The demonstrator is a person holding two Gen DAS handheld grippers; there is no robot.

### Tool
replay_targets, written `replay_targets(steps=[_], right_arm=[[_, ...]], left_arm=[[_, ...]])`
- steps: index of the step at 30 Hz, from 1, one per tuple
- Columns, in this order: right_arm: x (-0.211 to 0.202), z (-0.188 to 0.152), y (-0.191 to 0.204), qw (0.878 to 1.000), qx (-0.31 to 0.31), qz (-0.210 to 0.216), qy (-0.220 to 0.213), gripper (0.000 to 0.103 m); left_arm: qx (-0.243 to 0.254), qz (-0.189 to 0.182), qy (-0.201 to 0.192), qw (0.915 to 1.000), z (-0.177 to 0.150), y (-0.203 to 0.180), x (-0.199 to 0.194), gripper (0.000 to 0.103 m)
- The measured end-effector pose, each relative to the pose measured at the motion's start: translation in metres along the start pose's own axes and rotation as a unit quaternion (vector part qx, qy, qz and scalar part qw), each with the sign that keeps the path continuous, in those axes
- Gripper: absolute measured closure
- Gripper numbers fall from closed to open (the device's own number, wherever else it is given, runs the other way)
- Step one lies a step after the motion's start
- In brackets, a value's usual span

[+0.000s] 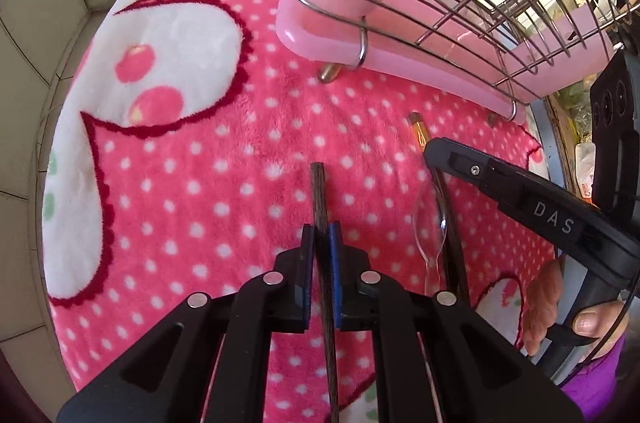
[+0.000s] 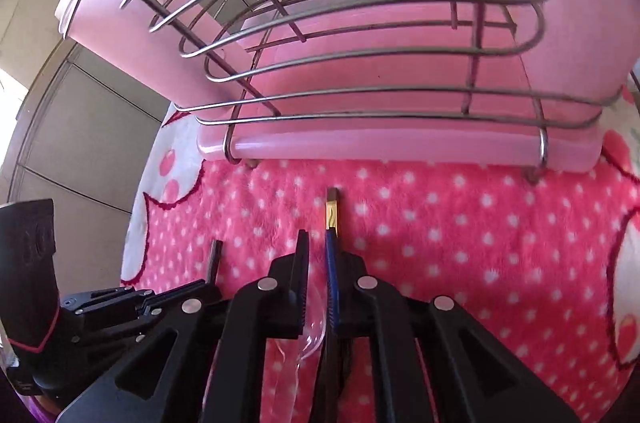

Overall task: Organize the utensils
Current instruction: 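Grasp a dark chopstick with the left tool while the right tool grasps a gold-tipped chopstick, then lift the dark chopstick with the left tool while the right tool carries its chopstick to the cup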

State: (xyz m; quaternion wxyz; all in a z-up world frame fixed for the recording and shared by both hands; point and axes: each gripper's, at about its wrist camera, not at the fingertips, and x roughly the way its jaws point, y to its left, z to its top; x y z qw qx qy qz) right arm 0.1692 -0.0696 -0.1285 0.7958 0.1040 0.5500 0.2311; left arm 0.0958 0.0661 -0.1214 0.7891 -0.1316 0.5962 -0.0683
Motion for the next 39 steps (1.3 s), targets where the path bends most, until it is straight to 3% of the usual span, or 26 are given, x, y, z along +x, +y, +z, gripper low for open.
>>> replay_targets(steps=[2, 7, 13, 16, 18, 28, 31, 33, 34, 39], right_arm=[[0.000, -0.001, 0.001, 1.000, 0.002, -0.011, -0.003, 0.096], [-0.001, -0.002, -0.008, 1.000, 0.027, 0.008, 0.003, 0.090], [0.010, 0.001, -0.002, 1.000, 0.010, -0.008, 0.023, 0.084], [0.017, 0.001, 0.004, 1.000, -0.004, -0.022, 0.014, 0.087], [0.017, 0.002, 0.004, 1.000, -0.006, -0.026, 0.013, 0.097], [-0.041, -0.014, -0.029, 0.997, 0.039, 0.035, -0.051, 0.097], [-0.060, -0.018, -0.034, 0.995, 0.043, 0.041, -0.075, 0.097], [-0.076, -0.022, -0.035, 0.994, 0.036, 0.039, -0.094, 0.097], [-0.081, -0.023, -0.035, 0.994, 0.034, 0.041, -0.100, 0.097], [-0.118, -0.032, -0.036, 0.988, 0.027, 0.048, -0.145, 0.097]], left_arm=[[0.003, 0.002, 0.003, 1.0000, 0.005, -0.005, 0.002, 0.093], [0.007, 0.008, 0.013, 0.9999, 0.014, -0.003, -0.003, 0.082], [0.012, 0.024, 0.034, 0.9991, 0.023, -0.005, 0.000, 0.081], [0.008, 0.032, 0.044, 0.9985, 0.027, -0.006, 0.005, 0.080], [0.007, 0.038, 0.047, 0.9981, 0.032, -0.012, 0.012, 0.081], [-0.007, 0.049, 0.071, 0.9962, 0.050, -0.019, 0.027, 0.081], [-0.006, 0.052, 0.066, 0.9964, 0.050, -0.021, 0.027, 0.081], [0.006, 0.063, 0.051, 0.9967, 0.048, -0.023, 0.025, 0.095], [0.010, 0.065, 0.046, 0.9968, 0.044, -0.025, 0.023, 0.097], [0.017, 0.027, -0.014, 0.9994, 0.032, -0.027, -0.013, 0.097]])
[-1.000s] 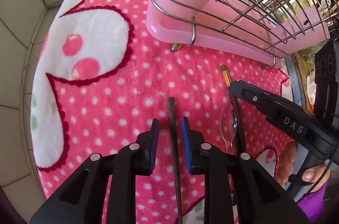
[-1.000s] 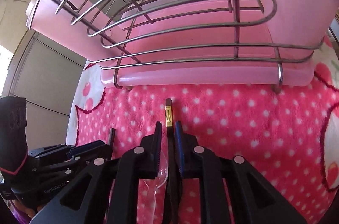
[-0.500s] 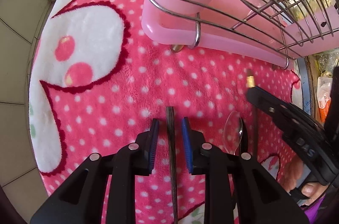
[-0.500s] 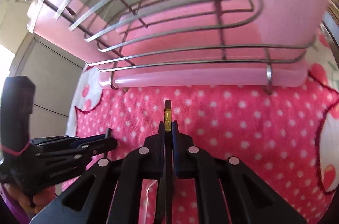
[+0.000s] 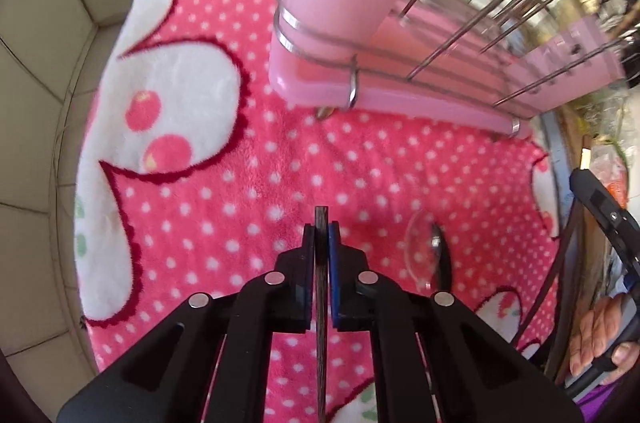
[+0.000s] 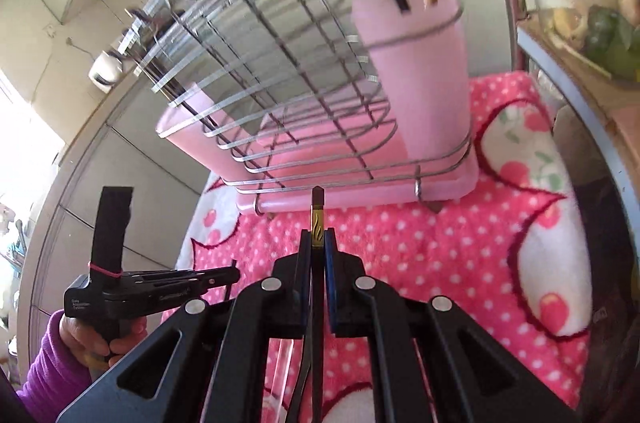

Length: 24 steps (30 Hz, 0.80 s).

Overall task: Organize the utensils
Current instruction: 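Lift the dark chopstick with the left tool while the right tool carries its chopstick to the cup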

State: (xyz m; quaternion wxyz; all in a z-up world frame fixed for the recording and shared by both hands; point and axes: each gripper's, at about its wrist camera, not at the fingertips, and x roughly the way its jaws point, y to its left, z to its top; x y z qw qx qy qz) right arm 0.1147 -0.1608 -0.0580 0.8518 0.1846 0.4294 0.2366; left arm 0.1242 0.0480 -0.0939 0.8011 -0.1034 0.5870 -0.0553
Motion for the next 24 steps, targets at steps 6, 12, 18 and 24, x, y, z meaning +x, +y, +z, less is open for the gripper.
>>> replay_targets(steps=[6, 12, 18, 24], right_arm=[[-0.053, 0.016, 0.003, 0.997, 0.001, 0.013, -0.071, 0.097], [-0.118, 0.049, 0.013, 0.987, -0.016, 0.027, -0.156, 0.097], [-0.172, 0.088, 0.036, 0.965, -0.051, 0.014, -0.258, 0.097], [-0.194, 0.121, 0.045, 0.936, -0.076, -0.015, -0.342, 0.097]], left_arm=[[0.005, -0.046, -0.139, 0.9892, -0.012, -0.002, -0.081, 0.097], [0.008, -0.066, -0.284, 0.9566, -0.008, -0.008, -0.164, 0.097], [0.010, -0.085, -0.364, 0.9274, 0.010, -0.016, -0.218, 0.098], [0.000, -0.085, -0.408, 0.9092, 0.032, -0.021, -0.245, 0.098]])
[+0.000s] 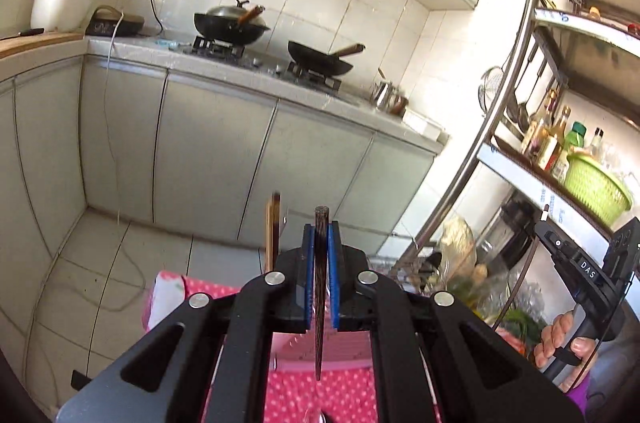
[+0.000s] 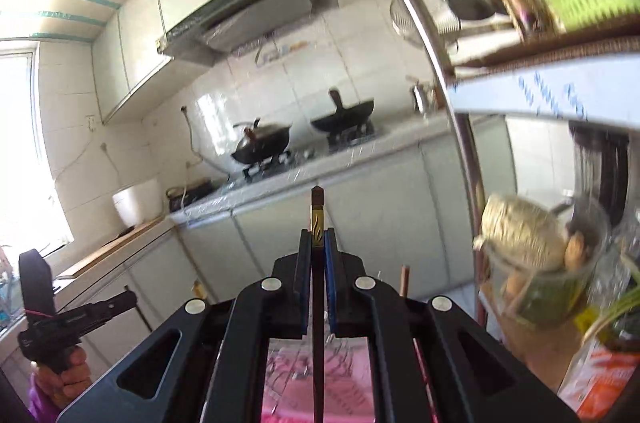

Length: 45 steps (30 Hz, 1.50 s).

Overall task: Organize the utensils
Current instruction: 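Lift the dark chopstick with the left tool while the right tool carries its chopstick to the cup, then drop the dark chopstick into the pink cup with the left tool while the right tool drops its chopstick in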

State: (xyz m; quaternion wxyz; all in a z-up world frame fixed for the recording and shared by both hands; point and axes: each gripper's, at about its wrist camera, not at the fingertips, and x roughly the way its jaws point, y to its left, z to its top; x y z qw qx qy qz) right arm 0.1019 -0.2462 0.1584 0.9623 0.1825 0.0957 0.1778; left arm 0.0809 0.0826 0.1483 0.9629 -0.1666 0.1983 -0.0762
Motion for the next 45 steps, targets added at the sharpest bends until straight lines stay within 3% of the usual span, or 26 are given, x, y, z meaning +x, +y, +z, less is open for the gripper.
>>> replay_targets(steps=[4, 9, 15, 22, 29, 39, 42, 43, 45], right_arm=[[0.007, 0.017, -0.002, 0.998, -0.022, -0.019, -0.051, 0.097], [0.021, 0.024, -0.010, 0.993, -0.044, -0.045, -0.099, 0.097], [0.048, 0.015, -0.023, 0.991, -0.049, -0.055, -0.109, 0.097], [0.072, -0.016, -0.044, 0.994, -0.042, -0.071, -0.070, 0.097], [0.079, -0.057, -0.066, 0.997, 0.010, -0.073, 0.011, 0.097], [0.092, -0.068, -0.067, 0.995, 0.032, -0.054, 0.075, 0.095], [0.097, -0.071, -0.068, 0.993, 0.046, -0.047, 0.101, 0.086], [0.097, -0.072, -0.071, 0.992, 0.055, -0.045, 0.108, 0.077], [0.094, -0.073, -0.074, 0.990, 0.072, -0.036, 0.112, 0.071]], left_arm=[[-0.009, 0.011, -0.028, 0.9995, 0.024, 0.011, -0.003, 0.098], [-0.024, 0.027, -0.033, 0.9988, 0.037, 0.027, 0.016, 0.098], [-0.033, 0.037, -0.020, 0.9985, 0.035, 0.039, 0.048, 0.098], [0.000, 0.049, -0.009, 0.9988, 0.017, 0.036, 0.072, 0.098], [0.002, 0.052, 0.047, 0.9976, -0.015, 0.043, 0.092, 0.098], [-0.022, 0.052, 0.104, 0.9930, -0.039, 0.057, 0.119, 0.097], [-0.019, 0.057, 0.104, 0.9928, -0.041, 0.055, 0.119, 0.096], [-0.022, 0.057, 0.108, 0.9923, -0.040, 0.055, 0.119, 0.095], [-0.029, 0.056, 0.106, 0.9923, -0.037, 0.056, 0.115, 0.085]])
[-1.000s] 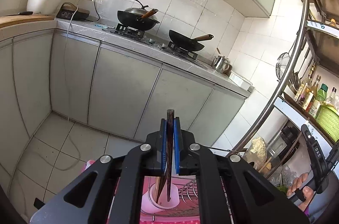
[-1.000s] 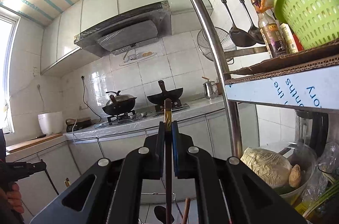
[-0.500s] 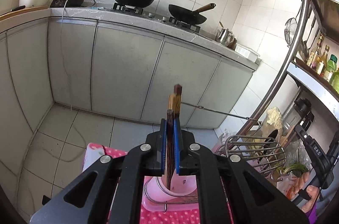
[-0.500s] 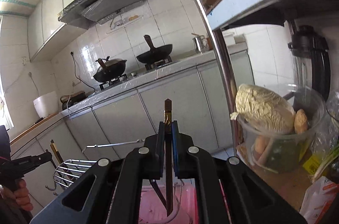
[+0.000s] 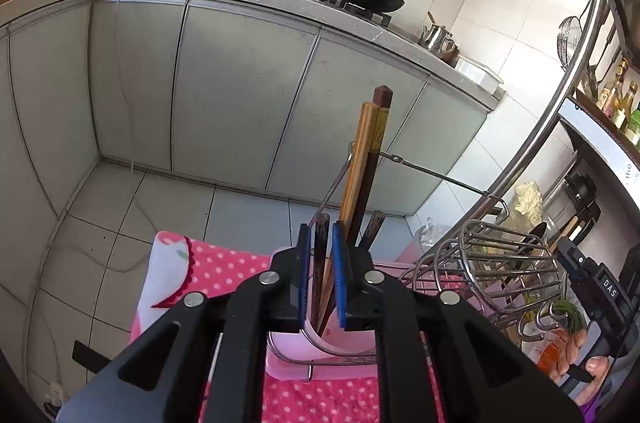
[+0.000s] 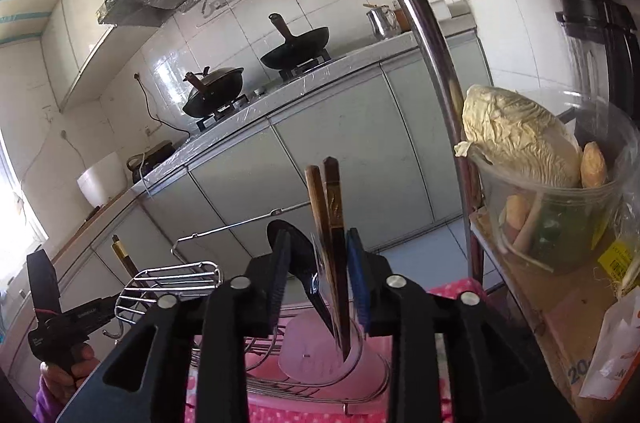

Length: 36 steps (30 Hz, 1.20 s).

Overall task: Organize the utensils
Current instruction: 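Drop the dark chopstick into the pink cup with the left tool while the right tool drops its chopstick in, then grasp the clear plastic spoon with the left tool while the right tool grasps a black chopstick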

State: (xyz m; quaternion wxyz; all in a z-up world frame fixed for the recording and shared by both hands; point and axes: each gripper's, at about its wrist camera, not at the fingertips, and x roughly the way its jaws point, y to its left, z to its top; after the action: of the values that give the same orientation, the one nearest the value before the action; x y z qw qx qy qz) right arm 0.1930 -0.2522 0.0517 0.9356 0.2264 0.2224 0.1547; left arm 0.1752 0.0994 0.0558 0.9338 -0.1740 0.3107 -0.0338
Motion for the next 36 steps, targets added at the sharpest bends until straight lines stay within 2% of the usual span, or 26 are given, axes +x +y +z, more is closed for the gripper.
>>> replay_targets(steps=[2, 4, 11, 16, 21, 25, 28, 30, 31, 36], right_arm=[[-0.006, 0.000, -0.001, 1.000, 0.003, 0.001, 0.000, 0.069], [-0.013, -0.002, 0.000, 1.000, -0.002, -0.001, -0.001, 0.067], [-0.041, -0.010, 0.011, 1.000, -0.020, -0.005, 0.001, 0.067], [-0.054, -0.039, 0.023, 0.999, -0.029, 0.001, 0.032, 0.067], [-0.052, -0.084, 0.032, 0.994, -0.028, 0.015, 0.105, 0.068], [-0.042, -0.123, 0.031, 0.985, -0.012, 0.023, 0.170, 0.069], [-0.032, -0.151, 0.025, 0.974, 0.013, 0.034, 0.224, 0.073], [-0.026, -0.164, 0.021, 0.966, 0.031, 0.035, 0.253, 0.082], [-0.023, -0.171, 0.019, 0.962, 0.037, 0.034, 0.270, 0.091], [-0.017, -0.188, 0.013, 0.951, 0.055, 0.045, 0.300, 0.092]], left_arm=[[-0.002, -0.001, -0.011, 0.9999, 0.002, 0.001, -0.008, 0.072], [0.004, 0.001, -0.022, 0.9998, 0.003, 0.000, -0.017, 0.068], [0.010, 0.010, -0.033, 0.9994, -0.003, -0.003, -0.048, 0.066], [0.030, 0.017, -0.016, 0.9993, -0.031, -0.010, -0.062, 0.066], [0.028, -0.001, 0.048, 0.9984, -0.070, -0.013, -0.057, 0.066], [0.025, -0.017, 0.113, 0.9931, -0.109, -0.014, -0.038, 0.066], [0.023, -0.021, 0.164, 0.9859, -0.136, -0.016, -0.017, 0.066], [0.021, -0.024, 0.196, 0.9800, -0.152, -0.018, -0.002, 0.066], [0.021, -0.024, 0.212, 0.9768, -0.159, -0.020, 0.005, 0.066], [0.034, -0.008, 0.270, 0.9622, -0.181, -0.032, 0.043, 0.066]])
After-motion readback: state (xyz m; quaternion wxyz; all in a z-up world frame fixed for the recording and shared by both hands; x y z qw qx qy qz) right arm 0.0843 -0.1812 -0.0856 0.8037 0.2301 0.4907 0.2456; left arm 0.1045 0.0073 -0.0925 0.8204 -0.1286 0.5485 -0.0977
